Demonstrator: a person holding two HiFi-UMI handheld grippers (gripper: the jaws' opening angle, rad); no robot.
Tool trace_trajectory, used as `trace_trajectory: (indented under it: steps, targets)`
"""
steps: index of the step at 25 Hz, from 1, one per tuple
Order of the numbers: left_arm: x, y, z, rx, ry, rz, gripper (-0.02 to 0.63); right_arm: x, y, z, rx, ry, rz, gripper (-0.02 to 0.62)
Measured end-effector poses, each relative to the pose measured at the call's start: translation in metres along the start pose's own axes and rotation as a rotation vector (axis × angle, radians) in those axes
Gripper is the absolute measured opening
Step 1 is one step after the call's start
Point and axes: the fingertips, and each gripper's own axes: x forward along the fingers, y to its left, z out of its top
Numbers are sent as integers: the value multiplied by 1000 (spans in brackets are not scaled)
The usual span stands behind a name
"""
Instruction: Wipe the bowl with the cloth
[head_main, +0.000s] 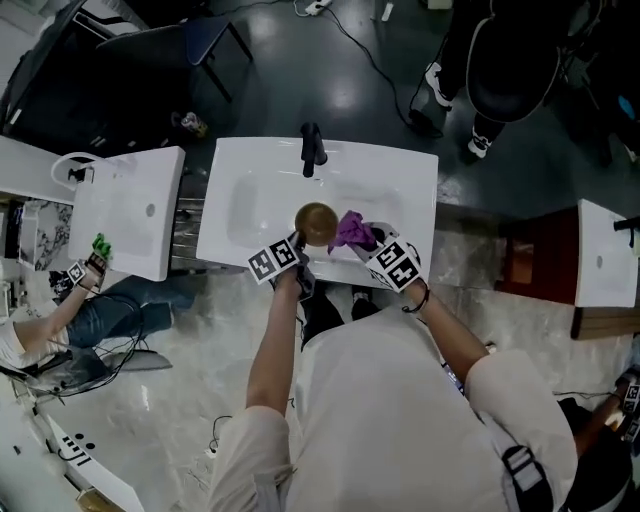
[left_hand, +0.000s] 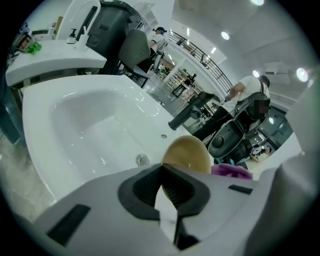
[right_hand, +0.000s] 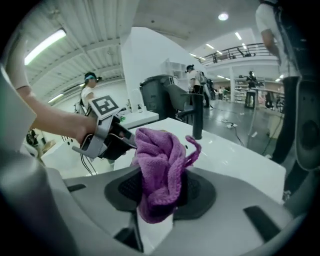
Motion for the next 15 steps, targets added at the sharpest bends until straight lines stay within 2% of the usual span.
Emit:
trace_trajectory:
  steps: [4,15]
  targets:
    - [8,7,-17,32,49,29,12,2,-2,-9,63,43,-50,134]
    - [18,11,-13,42,40,44,14,9,-5,-4,132,48,-91,137]
